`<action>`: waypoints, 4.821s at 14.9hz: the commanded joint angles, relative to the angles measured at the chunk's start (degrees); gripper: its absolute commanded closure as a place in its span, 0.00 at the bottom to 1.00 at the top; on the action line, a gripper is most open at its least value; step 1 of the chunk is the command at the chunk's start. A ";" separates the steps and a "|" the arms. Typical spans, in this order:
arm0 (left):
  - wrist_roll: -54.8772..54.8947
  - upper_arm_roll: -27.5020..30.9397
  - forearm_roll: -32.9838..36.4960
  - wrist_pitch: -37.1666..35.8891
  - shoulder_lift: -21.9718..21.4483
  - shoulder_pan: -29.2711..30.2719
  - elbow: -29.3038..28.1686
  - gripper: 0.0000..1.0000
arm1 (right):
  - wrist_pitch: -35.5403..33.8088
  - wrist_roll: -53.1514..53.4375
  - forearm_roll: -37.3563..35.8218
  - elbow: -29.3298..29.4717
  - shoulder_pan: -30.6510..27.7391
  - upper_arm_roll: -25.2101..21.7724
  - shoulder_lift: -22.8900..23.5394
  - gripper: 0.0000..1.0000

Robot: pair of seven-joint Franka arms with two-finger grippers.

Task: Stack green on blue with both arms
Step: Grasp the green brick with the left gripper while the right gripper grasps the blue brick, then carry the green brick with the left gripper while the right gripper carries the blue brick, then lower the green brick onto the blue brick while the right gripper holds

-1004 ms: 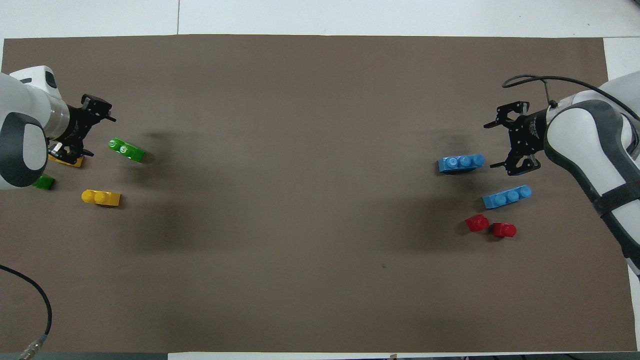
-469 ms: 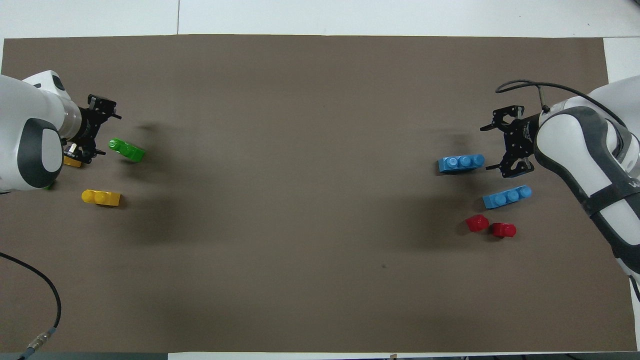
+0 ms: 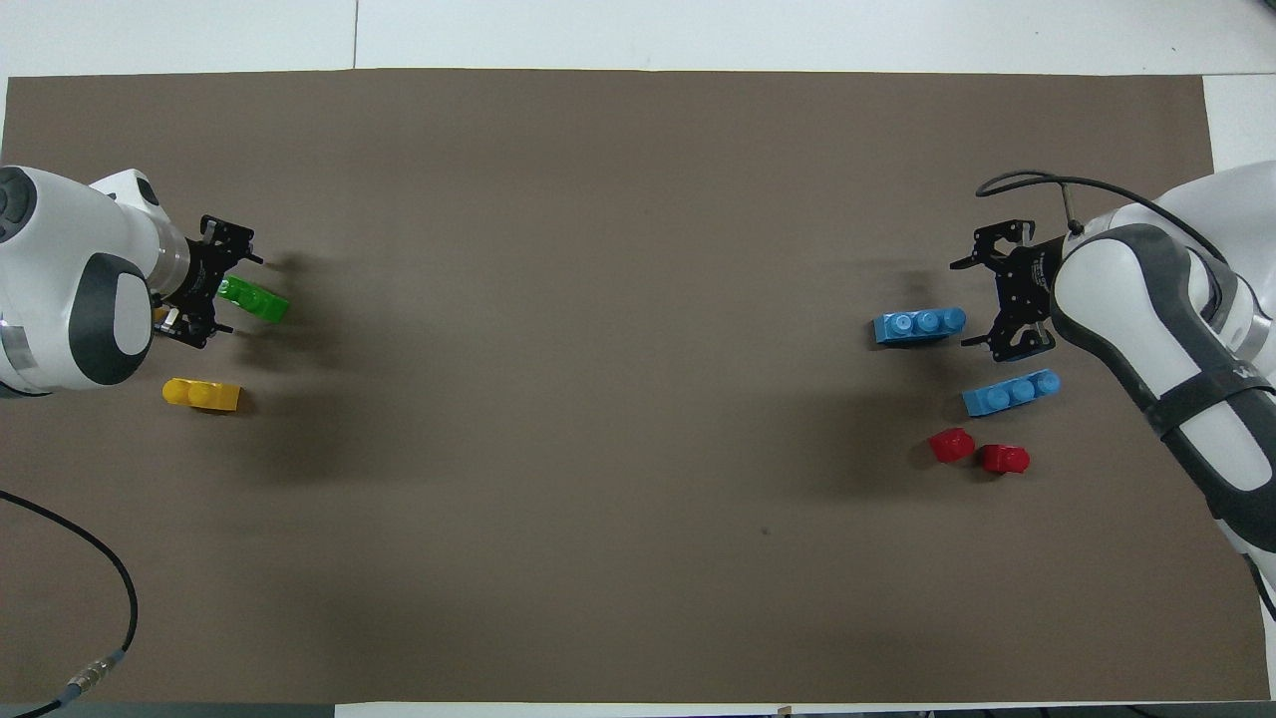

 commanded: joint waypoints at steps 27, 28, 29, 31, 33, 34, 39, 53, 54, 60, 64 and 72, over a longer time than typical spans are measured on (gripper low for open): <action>2.94 -0.04 -2.49 -1.84 -0.23 -0.28 1.51 1.00 | -4.76 3.49 4.43 5.01 1.14 0.21 -0.49 1.00; 2.77 -0.04 -2.49 -2.11 -0.23 -0.46 1.86 1.00 | -5.20 4.20 4.43 5.72 2.27 0.21 -0.76 1.00; 2.76 -0.04 -2.58 -2.37 -0.23 -0.64 2.21 1.00 | -5.38 5.08 4.52 5.90 3.50 0.29 -1.28 1.00; 2.15 -0.39 -3.02 -3.42 -1.02 -0.99 2.83 1.00 | -4.86 8.58 4.61 5.99 6.40 0.65 -1.99 1.00; 0.14 -0.56 -3.02 -6.92 -3.12 -2.21 3.71 1.00 | -3.81 16.29 4.52 6.78 11.31 0.65 -2.51 1.00; -1.44 -0.57 -3.02 -7.90 -4.18 -3.18 3.71 1.00 | -2.58 19.73 4.35 7.22 13.86 0.65 -2.69 1.00; -13.82 -0.57 -3.11 -14.67 -10.51 -9.32 3.53 1.00 | 8.40 31.87 4.26 5.21 24.24 0.65 -2.78 1.00; -44.33 -0.48 -3.02 -11.29 -17.71 -27.78 -3.03 1.00 | 21.86 41.38 3.99 -1.13 38.32 0.47 3.02 1.00; -45.91 -0.39 -3.02 -7.51 -18.77 -28.93 -5.93 1.00 | 21.86 42.08 3.91 -1.22 38.67 0.47 3.28 1.00; -50.93 -0.39 -2.23 -0.53 -16.59 -34.11 -9.82 1.00 | 24.58 42.61 3.82 -2.00 38.85 0.47 3.81 1.00; -54.71 -0.30 -1.62 2.37 -15.18 -36.66 -9.91 1.00 | 25.64 42.53 3.82 -2.36 39.46 0.47 4.60 1.00; -59.55 -0.30 3.21 4.22 -11.48 -38.61 -9.39 1.00 | 27.05 41.91 3.82 -3.50 39.38 0.47 4.51 1.00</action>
